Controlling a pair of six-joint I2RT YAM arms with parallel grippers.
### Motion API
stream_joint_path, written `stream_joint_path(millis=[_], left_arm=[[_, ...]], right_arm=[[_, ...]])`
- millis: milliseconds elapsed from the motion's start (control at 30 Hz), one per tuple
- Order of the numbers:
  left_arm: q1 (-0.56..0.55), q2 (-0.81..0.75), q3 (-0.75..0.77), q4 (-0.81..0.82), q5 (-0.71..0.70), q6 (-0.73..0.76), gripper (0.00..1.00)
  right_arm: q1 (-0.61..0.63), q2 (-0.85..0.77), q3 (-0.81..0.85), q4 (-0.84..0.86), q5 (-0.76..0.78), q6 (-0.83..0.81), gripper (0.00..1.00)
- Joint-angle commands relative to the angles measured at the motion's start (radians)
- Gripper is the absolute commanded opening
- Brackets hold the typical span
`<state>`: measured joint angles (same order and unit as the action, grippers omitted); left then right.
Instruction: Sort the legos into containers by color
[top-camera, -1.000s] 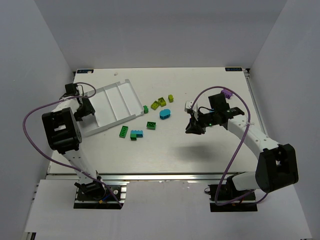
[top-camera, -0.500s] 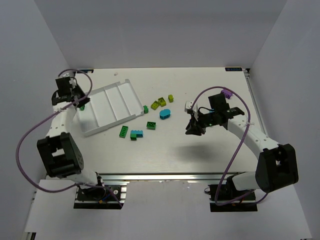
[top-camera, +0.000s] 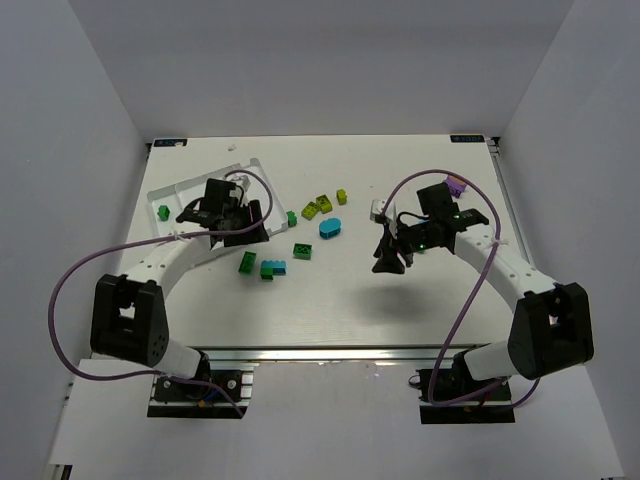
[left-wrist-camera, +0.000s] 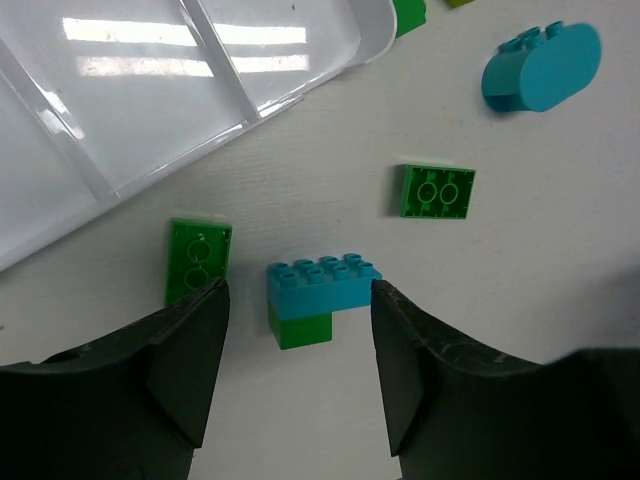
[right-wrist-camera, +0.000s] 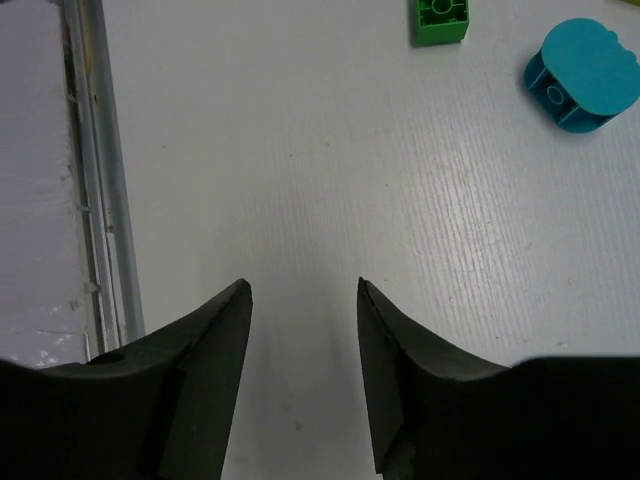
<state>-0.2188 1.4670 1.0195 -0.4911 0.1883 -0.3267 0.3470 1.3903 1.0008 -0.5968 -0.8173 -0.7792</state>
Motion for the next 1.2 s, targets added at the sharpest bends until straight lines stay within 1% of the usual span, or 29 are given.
stream_joint_path(millis=[0,33,100,167,200,233,333,433,533,633,733,967,1033,1100,1133,1167], left_arm=[[-0.054,-0.001,-0.015,-0.02,-0.113,0.034,0.68],[-0.074,0.018,-0.021,-0.021,-0.14,0.034,0.67],[-0.094,0.033,-0.027,-0.02,-0.186,0.034,0.67],[-0.102,0.061,-0.035,-0.02,-0.233,0.032,0.67],[-0.103,0.068,-0.038,-0.02,-0.24,0.032,0.67],[-0.108,0.079,-0.041,-0.014,-0.269,0.032,0.67],[-0.108,0.095,-0.05,0.003,-0.3,0.026,0.67],[-0.108,0.105,-0.048,0.009,-0.34,0.025,0.66],[-0.108,0.122,-0.05,0.02,-0.343,0.021,0.66],[-0.108,0.151,-0.053,0.019,-0.345,0.025,0.63],[-0.108,0.176,-0.065,0.023,-0.343,0.026,0.63],[-0.108,0.202,-0.085,0.036,-0.365,0.018,0.58],[-0.108,0.205,-0.088,0.039,-0.371,0.018,0.56],[-0.108,0.202,-0.09,0.037,-0.371,0.014,0.49],[-0.108,0.196,-0.091,0.034,-0.368,0.011,0.39],[-0.108,0.179,-0.088,0.029,-0.363,0.002,0.34]], right_arm=[[-0.006,0.01,0.058,-0.053,-0.036,-0.012,0.5],[-0.008,0.01,0.061,-0.069,-0.036,-0.017,0.41],[-0.009,0.01,0.065,-0.078,-0.034,-0.025,0.38],[-0.013,0.004,0.064,-0.08,-0.031,-0.026,0.38],[-0.013,0.004,0.062,-0.08,-0.028,-0.026,0.39],[-0.016,0.003,0.062,-0.078,-0.026,-0.025,0.44],[-0.017,-0.002,0.061,-0.074,-0.022,-0.019,0.49],[-0.017,0.001,0.064,-0.074,-0.02,-0.017,0.5],[-0.017,0.004,0.064,-0.075,-0.02,-0.015,0.51],[-0.017,0.007,0.07,-0.075,-0.02,-0.014,0.54],[-0.019,0.007,0.073,-0.07,-0.016,-0.014,0.57],[-0.025,0.007,0.075,-0.069,-0.011,-0.015,0.58],[-0.026,0.006,0.075,-0.07,-0.014,-0.015,0.58],[-0.028,0.006,0.075,-0.069,-0.014,-0.015,0.58],[-0.028,0.006,0.075,-0.069,-0.014,-0.015,0.58],[-0.029,0.004,0.075,-0.069,-0.014,-0.015,0.58]])
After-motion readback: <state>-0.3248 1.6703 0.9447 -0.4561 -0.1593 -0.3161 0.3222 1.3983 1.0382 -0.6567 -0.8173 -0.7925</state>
